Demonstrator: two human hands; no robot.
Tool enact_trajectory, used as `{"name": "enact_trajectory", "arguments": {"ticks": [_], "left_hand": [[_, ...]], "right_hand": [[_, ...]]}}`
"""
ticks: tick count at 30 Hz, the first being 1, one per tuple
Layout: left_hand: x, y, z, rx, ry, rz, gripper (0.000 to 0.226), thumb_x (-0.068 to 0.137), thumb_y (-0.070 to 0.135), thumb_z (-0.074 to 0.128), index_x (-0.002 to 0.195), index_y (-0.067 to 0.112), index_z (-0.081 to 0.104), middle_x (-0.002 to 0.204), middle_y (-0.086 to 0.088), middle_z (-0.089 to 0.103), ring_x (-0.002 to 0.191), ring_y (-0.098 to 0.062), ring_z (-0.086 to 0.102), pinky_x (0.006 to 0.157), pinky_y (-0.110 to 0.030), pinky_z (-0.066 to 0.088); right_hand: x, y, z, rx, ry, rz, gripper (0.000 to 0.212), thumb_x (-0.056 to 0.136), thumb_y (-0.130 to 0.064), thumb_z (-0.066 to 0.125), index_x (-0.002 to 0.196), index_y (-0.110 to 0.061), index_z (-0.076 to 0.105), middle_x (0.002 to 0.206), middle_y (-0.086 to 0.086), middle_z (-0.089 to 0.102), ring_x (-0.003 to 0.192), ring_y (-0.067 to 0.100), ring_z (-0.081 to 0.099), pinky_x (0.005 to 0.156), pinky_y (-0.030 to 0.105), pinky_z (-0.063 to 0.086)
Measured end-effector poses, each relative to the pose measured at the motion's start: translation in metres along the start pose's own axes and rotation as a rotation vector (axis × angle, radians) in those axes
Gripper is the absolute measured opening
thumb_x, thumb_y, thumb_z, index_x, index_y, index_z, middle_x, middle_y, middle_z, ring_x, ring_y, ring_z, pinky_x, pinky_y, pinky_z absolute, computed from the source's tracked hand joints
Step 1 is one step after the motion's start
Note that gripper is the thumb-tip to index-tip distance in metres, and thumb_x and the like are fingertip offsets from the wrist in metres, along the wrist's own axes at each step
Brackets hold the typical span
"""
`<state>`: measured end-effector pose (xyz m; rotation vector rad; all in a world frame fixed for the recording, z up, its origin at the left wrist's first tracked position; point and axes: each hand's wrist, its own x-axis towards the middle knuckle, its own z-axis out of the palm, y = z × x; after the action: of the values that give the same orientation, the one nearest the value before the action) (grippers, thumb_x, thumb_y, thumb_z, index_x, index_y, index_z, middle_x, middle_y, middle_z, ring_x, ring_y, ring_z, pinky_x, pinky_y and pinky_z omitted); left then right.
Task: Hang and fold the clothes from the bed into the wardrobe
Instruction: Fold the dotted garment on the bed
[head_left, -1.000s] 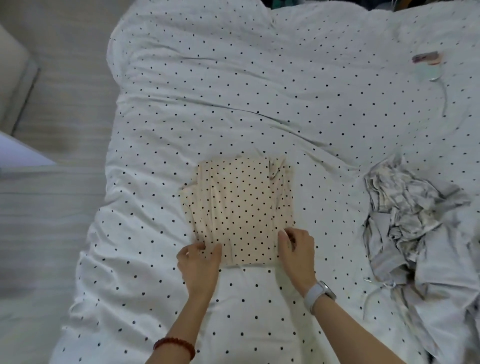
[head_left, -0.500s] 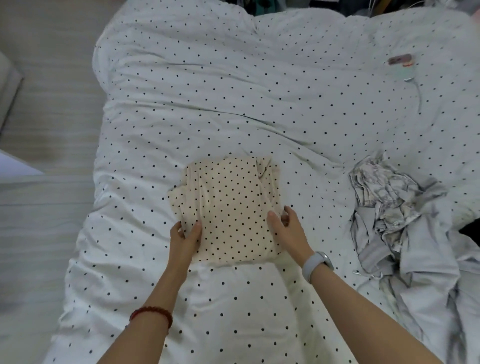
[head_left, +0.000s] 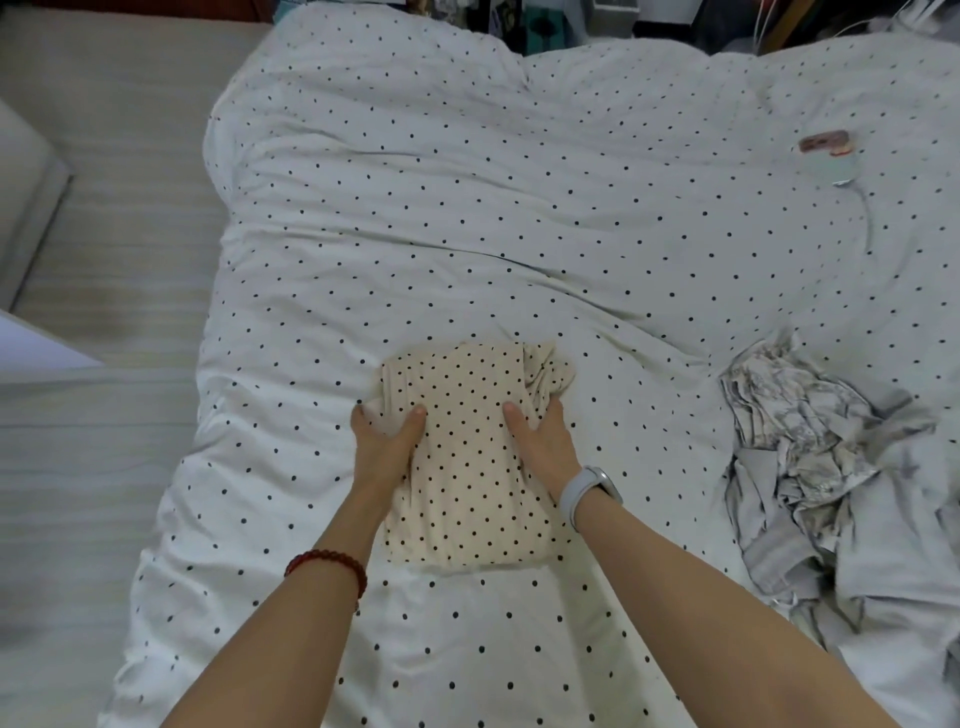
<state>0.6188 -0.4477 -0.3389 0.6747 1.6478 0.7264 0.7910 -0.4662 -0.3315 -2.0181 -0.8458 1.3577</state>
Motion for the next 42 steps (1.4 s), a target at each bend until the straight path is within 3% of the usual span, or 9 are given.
{"name": "enact_trajectory", "arguments": {"ticks": [4, 8, 12, 21, 24, 29, 33, 39, 42], "left_hand": [[-0.007, 0.001, 0.011, 0.103, 0.006, 0.067, 0.074, 0.093, 0.034, 0.054, 0.149, 0.019, 0.008, 0.145, -0.007, 0.037, 0.128, -0.027, 0.041, 0.105, -0.038, 0.036], [-0.026, 0.006, 0.012, 0.162, 0.097, 0.178, 0.058, 0.097, 0.029, 0.048, 0.147, 0.019, 0.021, 0.14, -0.005, 0.043, 0.114, -0.019, 0.045, 0.091, -0.028, 0.034], [-0.052, 0.017, 0.002, 0.144, 0.141, 0.282, 0.054, 0.096, 0.028, 0.05, 0.144, 0.021, 0.027, 0.127, 0.003, 0.046, 0.107, -0.014, 0.044, 0.085, -0.024, 0.032], [-0.119, 0.049, -0.051, 0.055, 0.246, 0.423, 0.05, 0.095, 0.031, 0.051, 0.14, 0.021, 0.034, 0.125, 0.004, 0.049, 0.119, -0.02, 0.047, 0.094, -0.03, 0.038], [-0.151, 0.056, -0.089, 0.033, 0.359, 0.472, 0.046, 0.095, 0.031, 0.05, 0.137, 0.017, 0.039, 0.124, 0.001, 0.054, 0.117, -0.02, 0.05, 0.099, -0.037, 0.041], [-0.21, 0.057, -0.171, -0.032, 0.529, 0.506, 0.031, 0.095, 0.025, 0.05, 0.122, 0.011, 0.049, 0.094, 0.0, 0.058, 0.094, -0.022, 0.055, 0.081, -0.032, 0.044], [-0.259, 0.059, -0.244, -0.061, 0.643, 0.531, 0.005, 0.094, 0.025, 0.051, 0.097, 0.021, 0.05, 0.081, 0.008, 0.053, 0.08, -0.017, 0.053, 0.074, -0.033, 0.044], [-0.321, 0.058, -0.377, -0.13, 0.798, 0.555, 0.025, 0.094, 0.027, 0.05, 0.115, 0.014, 0.049, 0.086, 0.01, 0.054, 0.085, -0.015, 0.053, 0.077, -0.032, 0.043], [-0.352, 0.053, -0.468, -0.098, 0.888, 0.609, 0.028, 0.095, 0.028, 0.049, 0.118, 0.013, 0.048, 0.085, 0.008, 0.053, 0.075, -0.009, 0.051, 0.065, -0.028, 0.041]], "right_hand": [[-0.003, -0.002, 0.003, -0.022, 0.065, -0.039, 0.062, 0.098, -0.026, 0.044, 0.148, -0.009, 0.011, 0.147, 0.011, 0.034, 0.133, 0.025, 0.035, 0.104, 0.026, 0.028], [-0.02, -0.007, 0.0, -0.068, 0.08, -0.153, 0.055, 0.1, -0.02, 0.038, 0.148, -0.011, 0.012, 0.145, 0.008, 0.037, 0.132, 0.021, 0.036, 0.094, 0.013, 0.024], [-0.043, -0.014, -0.007, -0.081, 0.073, -0.257, 0.053, 0.1, -0.023, 0.038, 0.147, -0.011, 0.016, 0.149, 0.007, 0.032, 0.136, 0.02, 0.032, 0.112, 0.028, 0.025], [-0.112, -0.055, -0.006, -0.068, 0.046, -0.486, 0.051, 0.099, -0.024, 0.039, 0.145, -0.008, 0.025, 0.148, 0.006, 0.035, 0.136, 0.02, 0.033, 0.112, 0.031, 0.027], [-0.141, -0.074, 0.014, -0.071, 0.003, -0.592, 0.047, 0.099, -0.023, 0.039, 0.142, -0.006, 0.029, 0.144, 0.007, 0.039, 0.134, 0.021, 0.036, 0.107, 0.022, 0.028], [-0.212, -0.105, 0.065, -0.041, -0.133, -0.731, 0.039, 0.098, -0.017, 0.043, 0.135, -0.006, 0.041, 0.122, 0.003, 0.054, 0.117, 0.019, 0.049, 0.089, 0.012, 0.03], [-0.276, -0.133, 0.11, -0.028, -0.253, -0.832, 0.036, 0.098, -0.014, 0.043, 0.132, -0.003, 0.042, 0.109, -0.005, 0.045, 0.111, 0.014, 0.047, 0.083, 0.009, 0.027], [-0.369, -0.175, 0.211, -0.052, -0.37, -0.97, 0.027, 0.096, -0.012, 0.044, 0.122, -0.006, 0.05, 0.101, 0.002, 0.058, 0.097, 0.022, 0.056, 0.073, 0.018, 0.033], [-0.432, -0.196, 0.281, -0.023, -0.424, -1.064, 0.027, 0.095, -0.011, 0.045, 0.121, -0.007, 0.051, 0.105, 0.004, 0.06, 0.092, 0.017, 0.052, 0.07, 0.018, 0.032]]}}
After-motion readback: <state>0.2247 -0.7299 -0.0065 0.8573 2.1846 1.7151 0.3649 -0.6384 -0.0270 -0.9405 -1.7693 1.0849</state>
